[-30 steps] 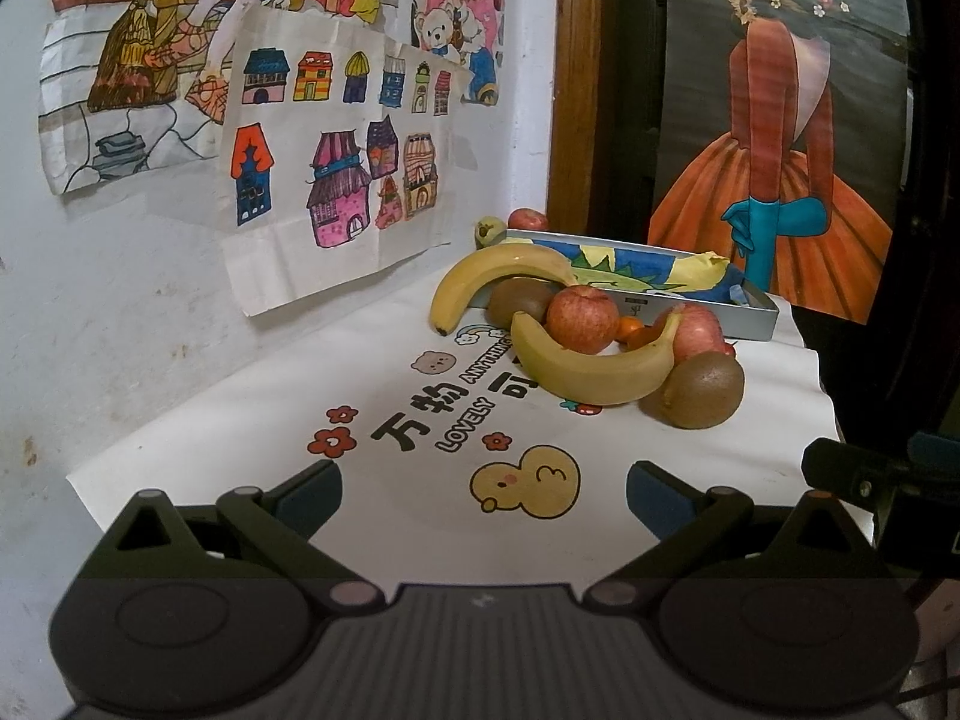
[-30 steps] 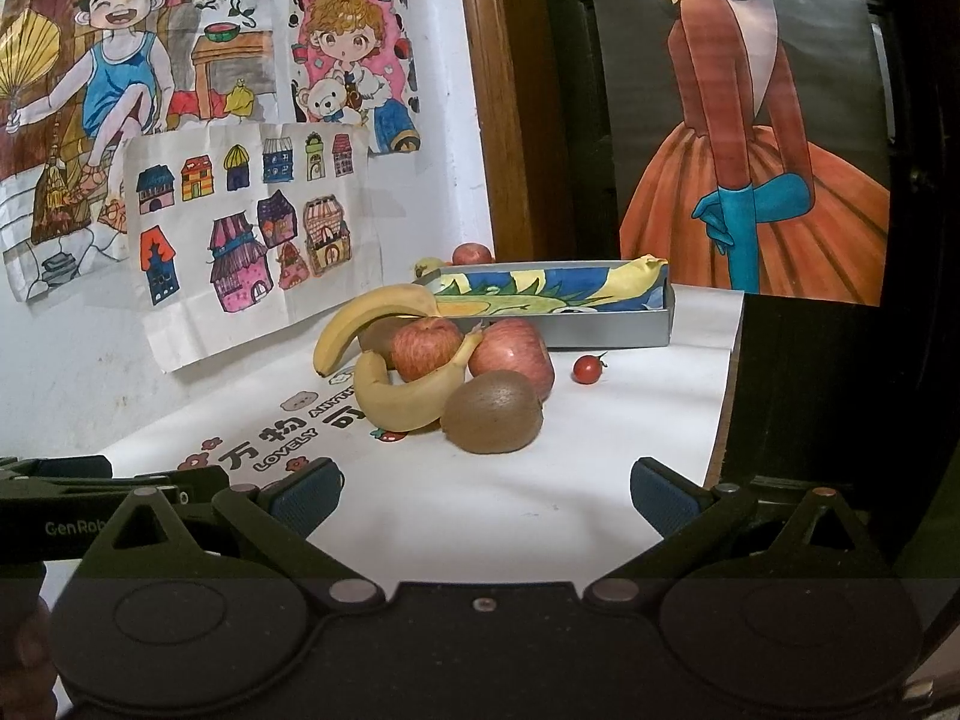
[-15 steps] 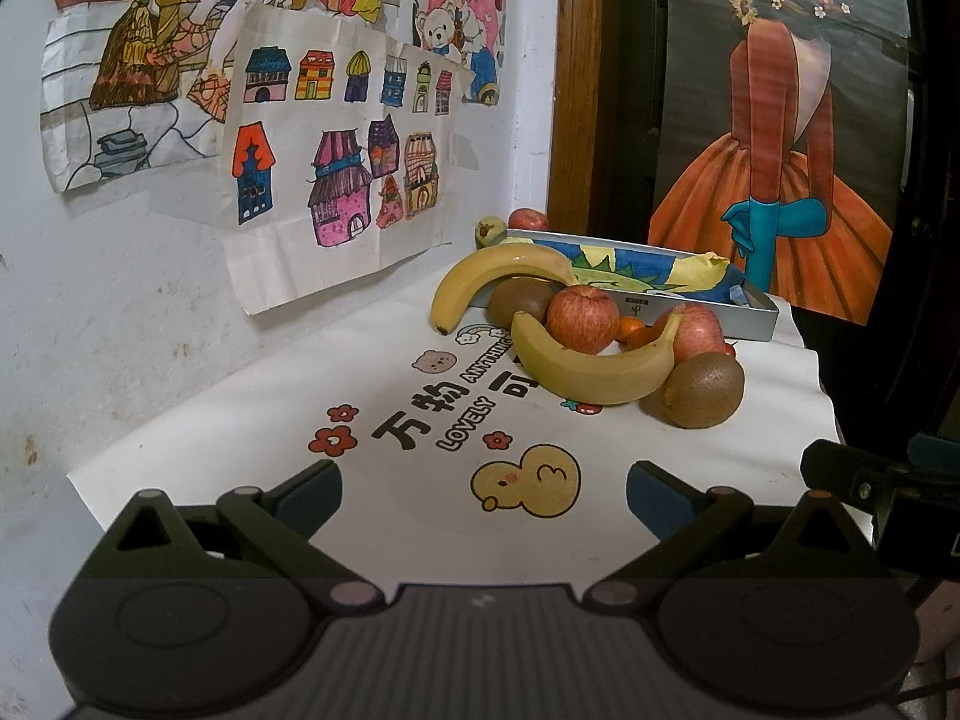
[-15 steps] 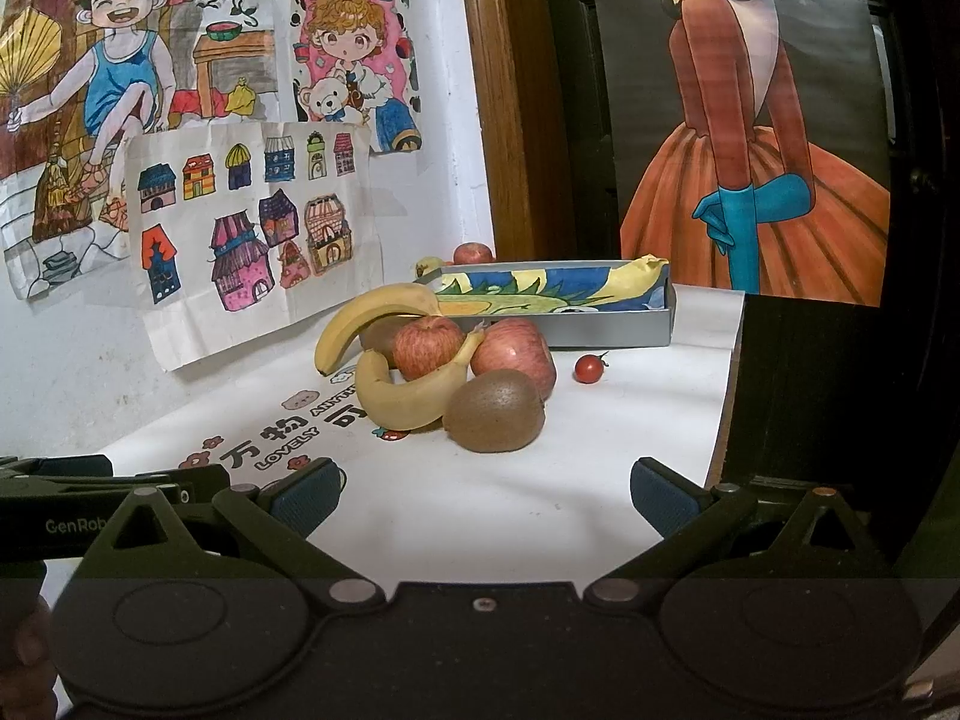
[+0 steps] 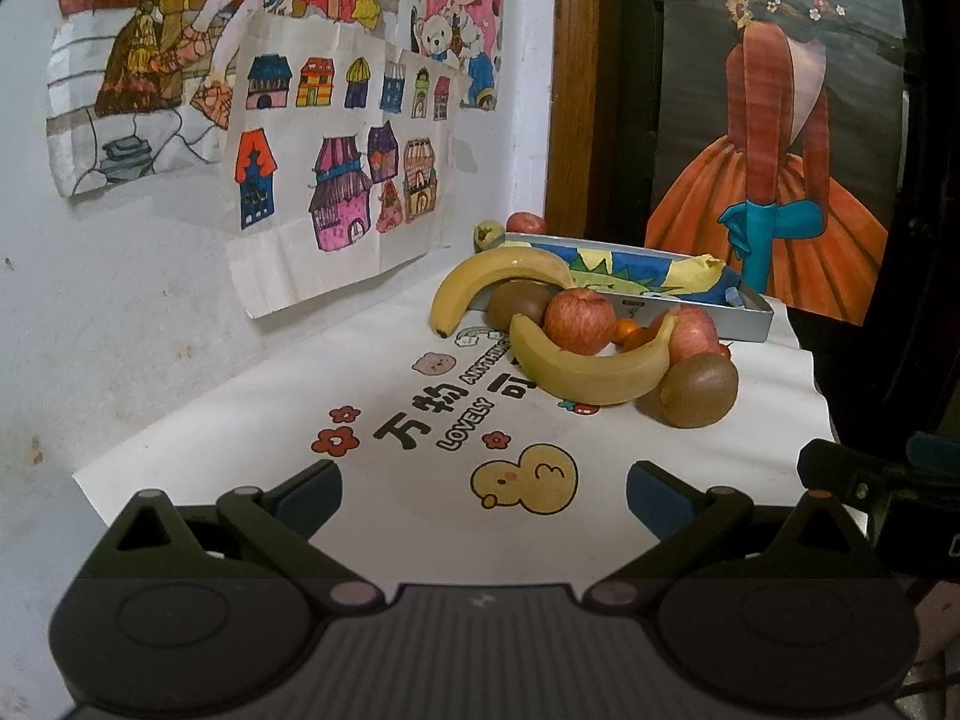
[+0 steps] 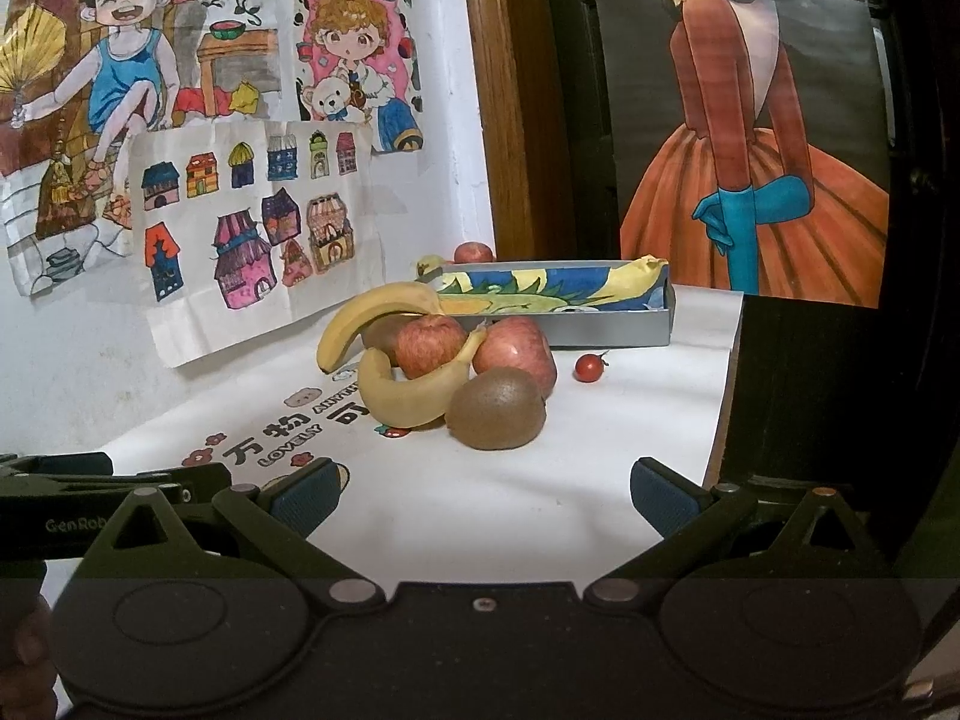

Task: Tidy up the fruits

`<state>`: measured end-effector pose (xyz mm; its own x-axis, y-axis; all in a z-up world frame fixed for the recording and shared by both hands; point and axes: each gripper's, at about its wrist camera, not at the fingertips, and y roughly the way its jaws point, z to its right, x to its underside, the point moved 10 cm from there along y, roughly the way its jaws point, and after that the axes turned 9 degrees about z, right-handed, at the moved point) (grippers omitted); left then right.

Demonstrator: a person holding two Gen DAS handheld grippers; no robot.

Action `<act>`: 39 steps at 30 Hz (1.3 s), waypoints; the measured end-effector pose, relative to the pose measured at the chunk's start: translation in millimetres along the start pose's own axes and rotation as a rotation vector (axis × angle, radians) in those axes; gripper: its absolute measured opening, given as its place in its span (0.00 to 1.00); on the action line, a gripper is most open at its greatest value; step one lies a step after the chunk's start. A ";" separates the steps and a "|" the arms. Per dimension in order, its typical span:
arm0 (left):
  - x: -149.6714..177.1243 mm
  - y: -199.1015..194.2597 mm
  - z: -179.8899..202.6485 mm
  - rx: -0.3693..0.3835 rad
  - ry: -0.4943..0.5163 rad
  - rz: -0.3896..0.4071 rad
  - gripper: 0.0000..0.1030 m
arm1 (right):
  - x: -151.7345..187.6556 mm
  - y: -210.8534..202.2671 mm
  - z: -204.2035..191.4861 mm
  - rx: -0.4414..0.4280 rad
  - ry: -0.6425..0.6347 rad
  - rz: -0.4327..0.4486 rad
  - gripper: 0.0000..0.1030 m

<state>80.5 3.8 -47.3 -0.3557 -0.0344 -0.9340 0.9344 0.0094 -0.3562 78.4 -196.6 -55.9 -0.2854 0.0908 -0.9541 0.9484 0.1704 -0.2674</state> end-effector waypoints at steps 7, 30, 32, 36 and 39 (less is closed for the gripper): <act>-12.0 -24.8 -1.0 0.008 0.015 0.047 1.00 | -14.2 -25.8 -13.1 -0.028 -0.035 0.048 0.99; -219.0 -53.6 -21.4 -0.028 0.110 0.284 1.00 | -245.4 -60.1 -75.8 -0.223 -0.139 0.173 0.99; -224.0 -39.9 -21.8 -0.035 0.120 0.278 1.00 | -247.2 -46.8 -79.5 -0.210 -0.207 0.183 0.99; -221.6 -5.1 -19.0 -0.020 0.140 0.248 1.00 | -233.1 -16.3 -78.3 -0.212 -0.297 0.185 0.99; -210.2 25.6 -15.4 0.014 0.147 0.225 1.00 | -216.1 7.2 -70.7 -0.236 -0.295 0.170 0.99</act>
<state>178.8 26.6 139.5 -0.1372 0.1128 -0.9841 0.9901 -0.0139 -0.1396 137.1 -145.6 157.9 -0.0427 -0.1417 -0.9890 0.9113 0.4003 -0.0967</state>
